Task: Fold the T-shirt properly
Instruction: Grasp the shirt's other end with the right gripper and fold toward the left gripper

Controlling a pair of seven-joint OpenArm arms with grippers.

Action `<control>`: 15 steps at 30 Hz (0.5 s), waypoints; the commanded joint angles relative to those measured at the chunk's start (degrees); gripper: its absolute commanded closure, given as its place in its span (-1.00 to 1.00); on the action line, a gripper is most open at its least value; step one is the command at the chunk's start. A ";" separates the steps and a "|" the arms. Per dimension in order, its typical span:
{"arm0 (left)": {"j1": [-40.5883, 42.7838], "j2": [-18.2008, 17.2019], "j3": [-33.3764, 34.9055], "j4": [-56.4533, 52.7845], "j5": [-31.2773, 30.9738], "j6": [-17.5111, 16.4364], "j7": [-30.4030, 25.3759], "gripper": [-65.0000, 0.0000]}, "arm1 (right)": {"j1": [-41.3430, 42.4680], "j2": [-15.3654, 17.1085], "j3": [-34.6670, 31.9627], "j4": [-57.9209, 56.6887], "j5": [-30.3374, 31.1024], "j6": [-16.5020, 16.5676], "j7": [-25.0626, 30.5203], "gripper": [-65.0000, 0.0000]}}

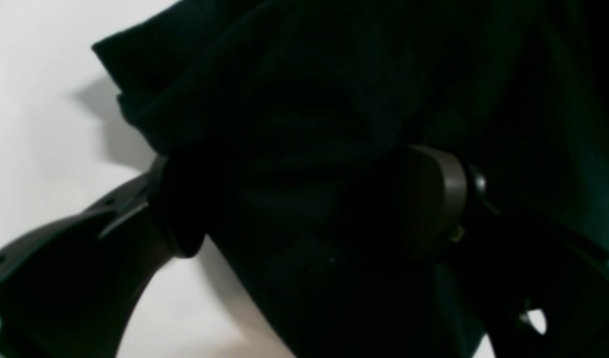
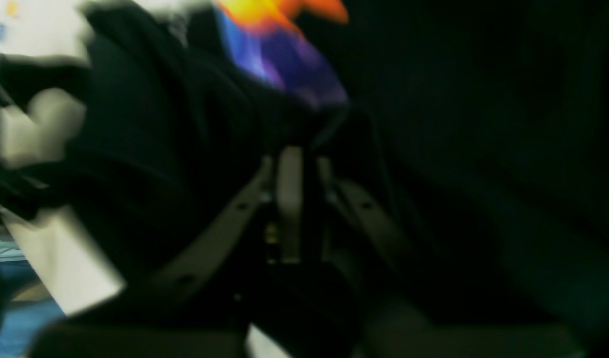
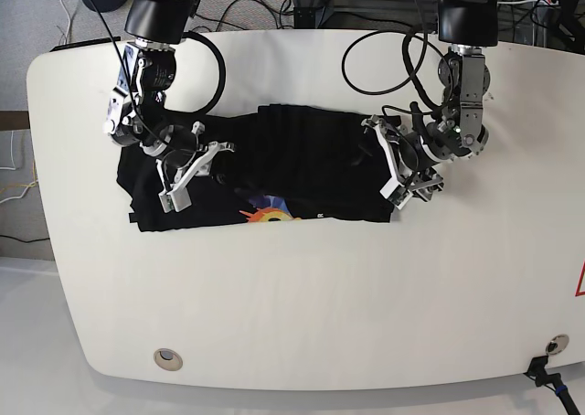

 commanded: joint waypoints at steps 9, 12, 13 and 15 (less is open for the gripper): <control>0.20 -1.17 0.08 -0.04 0.55 -0.08 2.77 -0.58 | 3.59 7.63 6.65 13.38 11.13 -7.75 -1.09 -0.35; 0.29 -1.26 0.08 -0.04 0.55 -0.08 2.77 -0.58 | 3.86 11.67 8.67 8.37 8.50 -8.19 0.85 -0.46; 0.29 -1.26 0.08 -0.04 0.55 -0.08 2.77 -0.58 | 4.12 12.73 8.67 6.09 7.62 -8.10 1.81 -0.46; 0.37 -1.26 -0.01 0.31 0.55 -0.08 2.77 -0.58 | 4.47 14.66 9.11 0.55 6.12 -7.75 3.31 -0.47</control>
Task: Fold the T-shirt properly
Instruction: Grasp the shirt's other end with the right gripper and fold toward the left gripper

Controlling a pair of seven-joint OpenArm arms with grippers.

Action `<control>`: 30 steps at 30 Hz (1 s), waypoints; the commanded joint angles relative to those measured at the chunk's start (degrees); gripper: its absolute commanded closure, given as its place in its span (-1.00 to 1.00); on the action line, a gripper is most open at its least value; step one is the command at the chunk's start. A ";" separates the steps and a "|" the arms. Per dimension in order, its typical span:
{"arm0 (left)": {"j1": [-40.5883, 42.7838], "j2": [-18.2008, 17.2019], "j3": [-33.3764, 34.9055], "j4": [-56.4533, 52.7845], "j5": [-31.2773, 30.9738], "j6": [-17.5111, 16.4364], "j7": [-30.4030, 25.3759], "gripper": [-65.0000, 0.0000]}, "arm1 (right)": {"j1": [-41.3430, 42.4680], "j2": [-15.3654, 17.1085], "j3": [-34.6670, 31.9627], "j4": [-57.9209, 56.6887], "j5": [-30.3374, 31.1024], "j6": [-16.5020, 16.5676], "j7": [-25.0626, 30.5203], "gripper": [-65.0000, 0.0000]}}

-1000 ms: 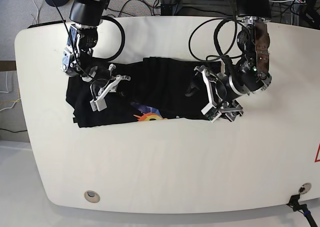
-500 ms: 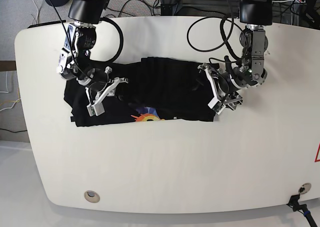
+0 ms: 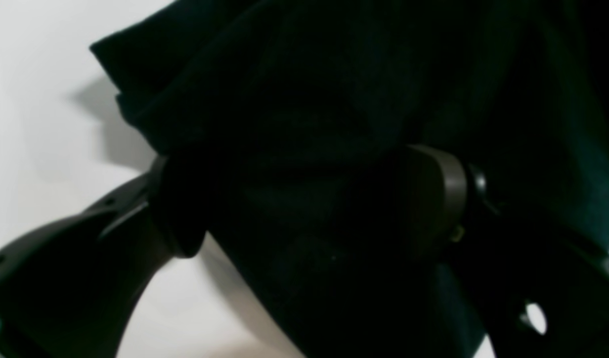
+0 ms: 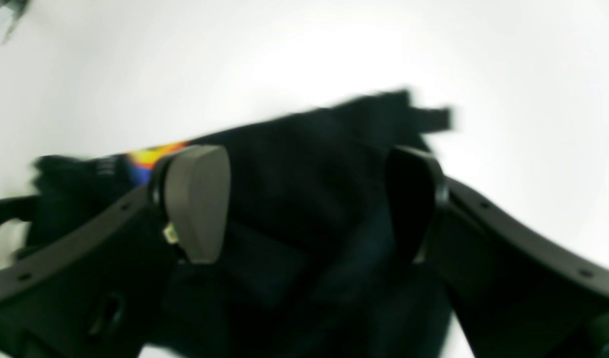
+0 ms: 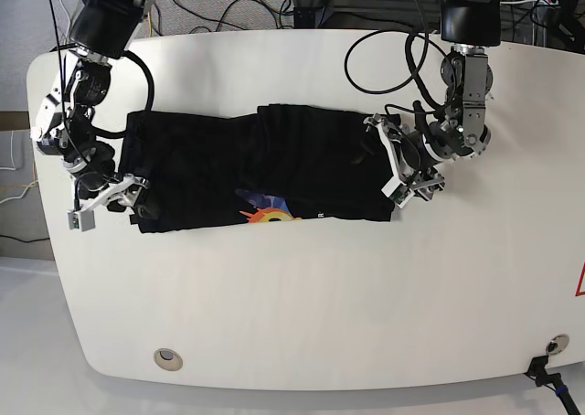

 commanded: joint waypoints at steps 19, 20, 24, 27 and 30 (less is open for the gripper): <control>1.47 -1.09 -0.01 2.20 1.40 -0.06 3.34 -0.58 | 0.44 0.90 -2.67 -19.92 -1.47 3.46 12.43 -0.45; 1.47 -1.09 -0.01 2.20 1.40 -0.06 3.34 -0.58 | 0.35 0.37 -4.25 -19.05 -1.47 3.28 12.43 -0.45; 1.47 -1.09 -0.01 2.20 1.40 -0.06 3.34 -0.58 | 0.35 -1.38 -6.45 -18.43 -1.29 3.11 12.43 -0.44; 1.47 -1.09 -0.01 2.20 1.40 -0.06 3.34 -0.58 | 0.35 -1.56 -6.45 -18.25 -1.20 3.28 12.43 -0.06; 1.47 -1.09 -0.01 2.20 1.40 -0.06 3.34 -0.58 | 0.44 -1.21 -6.45 -18.08 -1.11 3.37 12.43 0.68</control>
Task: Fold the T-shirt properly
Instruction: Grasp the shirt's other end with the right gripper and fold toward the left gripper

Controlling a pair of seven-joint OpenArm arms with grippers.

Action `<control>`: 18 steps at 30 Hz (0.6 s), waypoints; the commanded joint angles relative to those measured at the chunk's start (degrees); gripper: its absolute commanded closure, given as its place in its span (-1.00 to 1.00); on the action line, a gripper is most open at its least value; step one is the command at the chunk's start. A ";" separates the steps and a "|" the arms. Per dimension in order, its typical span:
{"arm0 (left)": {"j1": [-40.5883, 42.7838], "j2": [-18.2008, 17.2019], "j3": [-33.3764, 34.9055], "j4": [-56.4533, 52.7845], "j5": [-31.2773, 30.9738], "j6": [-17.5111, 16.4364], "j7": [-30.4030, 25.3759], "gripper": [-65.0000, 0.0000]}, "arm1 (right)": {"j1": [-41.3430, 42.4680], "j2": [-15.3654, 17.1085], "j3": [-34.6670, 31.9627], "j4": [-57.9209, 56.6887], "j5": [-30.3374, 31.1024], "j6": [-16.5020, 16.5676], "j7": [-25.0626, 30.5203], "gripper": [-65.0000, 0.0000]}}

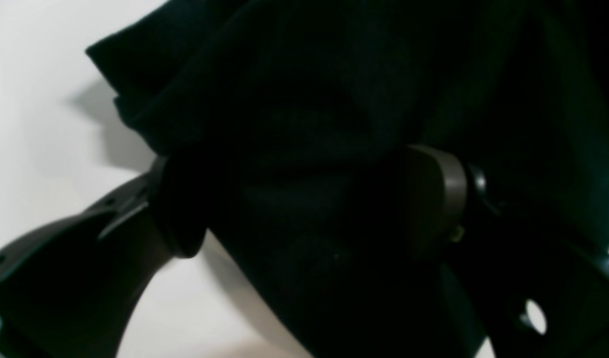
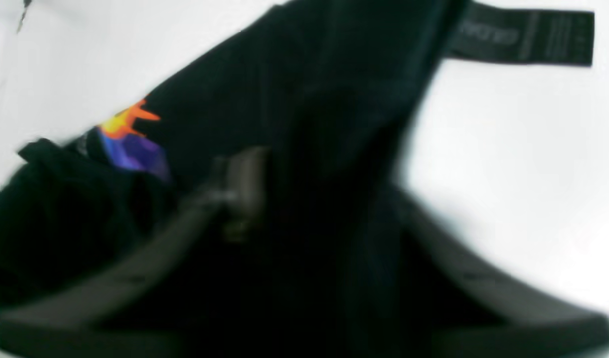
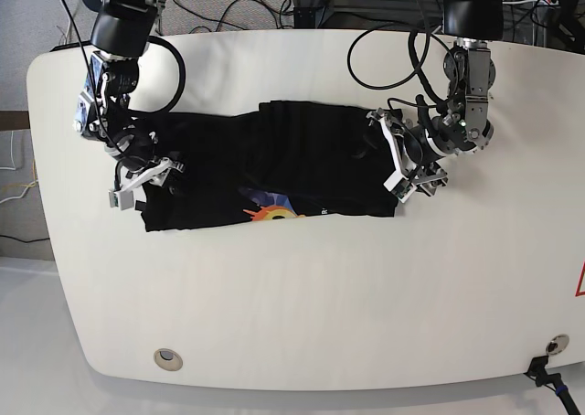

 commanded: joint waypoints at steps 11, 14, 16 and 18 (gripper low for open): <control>-0.14 2.16 0.39 -0.05 1.95 -0.06 2.92 -0.58 | -1.91 -1.68 3.94 33.20 0.04 -6.19 -21.65 1.00; -0.14 2.95 0.39 -0.05 1.86 -0.06 3.71 -0.58 | -2.88 -3.53 4.11 37.69 0.04 -6.19 -24.90 1.00; -0.32 3.30 0.39 -0.05 1.77 -0.06 5.56 -0.58 | -4.55 -5.20 3.76 39.88 1.54 -6.02 -25.08 1.00; -0.32 3.30 0.39 -0.05 1.68 -0.06 5.82 -0.58 | -5.95 -7.75 3.41 40.85 5.49 -6.11 -25.08 1.00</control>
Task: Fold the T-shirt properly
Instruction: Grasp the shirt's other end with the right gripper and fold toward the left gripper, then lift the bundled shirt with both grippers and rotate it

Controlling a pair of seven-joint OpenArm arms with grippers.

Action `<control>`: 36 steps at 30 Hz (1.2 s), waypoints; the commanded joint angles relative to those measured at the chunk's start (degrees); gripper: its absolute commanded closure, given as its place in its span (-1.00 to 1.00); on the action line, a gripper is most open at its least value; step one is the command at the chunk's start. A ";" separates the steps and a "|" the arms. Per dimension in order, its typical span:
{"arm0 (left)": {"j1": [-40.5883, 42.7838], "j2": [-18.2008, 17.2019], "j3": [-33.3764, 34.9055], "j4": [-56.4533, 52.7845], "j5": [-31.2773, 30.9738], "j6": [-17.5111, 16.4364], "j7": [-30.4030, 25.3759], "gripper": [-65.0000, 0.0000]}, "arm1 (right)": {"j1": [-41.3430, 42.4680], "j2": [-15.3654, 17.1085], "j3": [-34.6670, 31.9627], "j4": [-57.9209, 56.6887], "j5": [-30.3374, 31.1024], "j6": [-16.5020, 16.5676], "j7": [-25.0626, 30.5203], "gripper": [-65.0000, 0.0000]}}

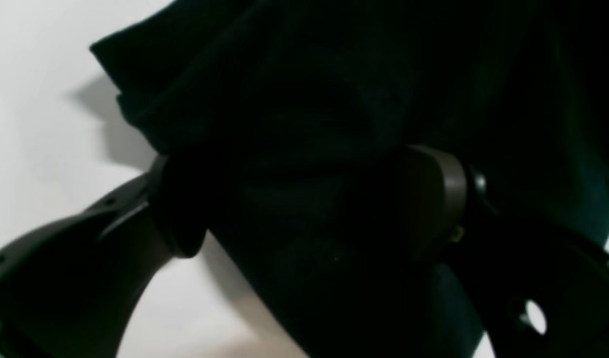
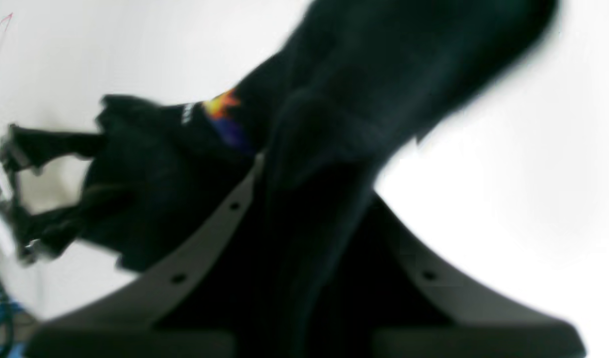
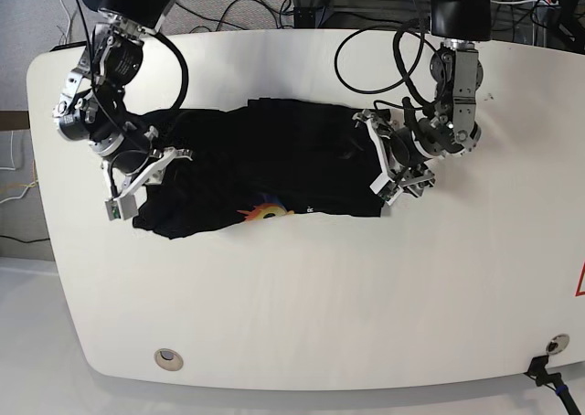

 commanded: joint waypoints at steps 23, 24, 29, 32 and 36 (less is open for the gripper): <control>-0.04 6.80 0.13 0.06 1.16 -0.06 6.47 -0.58 | -4.20 -15.44 -20.37 -1.86 7.93 -0.23 5.48 1.00; -0.12 6.80 0.13 0.06 1.07 -0.06 7.09 -0.58 | -4.20 -15.44 -20.37 -2.13 7.93 -0.23 5.48 1.00; -0.04 6.97 0.13 2.61 0.98 -0.06 7.35 -0.58 | -3.32 -15.44 -20.37 -4.76 7.93 -0.23 5.57 1.00; 0.23 6.80 0.13 7.27 0.98 -0.06 7.61 -0.58 | -2.97 -15.44 -20.11 -5.99 7.93 -0.23 5.66 0.94; 0.67 6.27 -0.14 13.60 0.98 -0.06 11.31 -0.58 | -2.79 -15.44 -20.20 -6.08 7.93 -0.23 6.36 0.86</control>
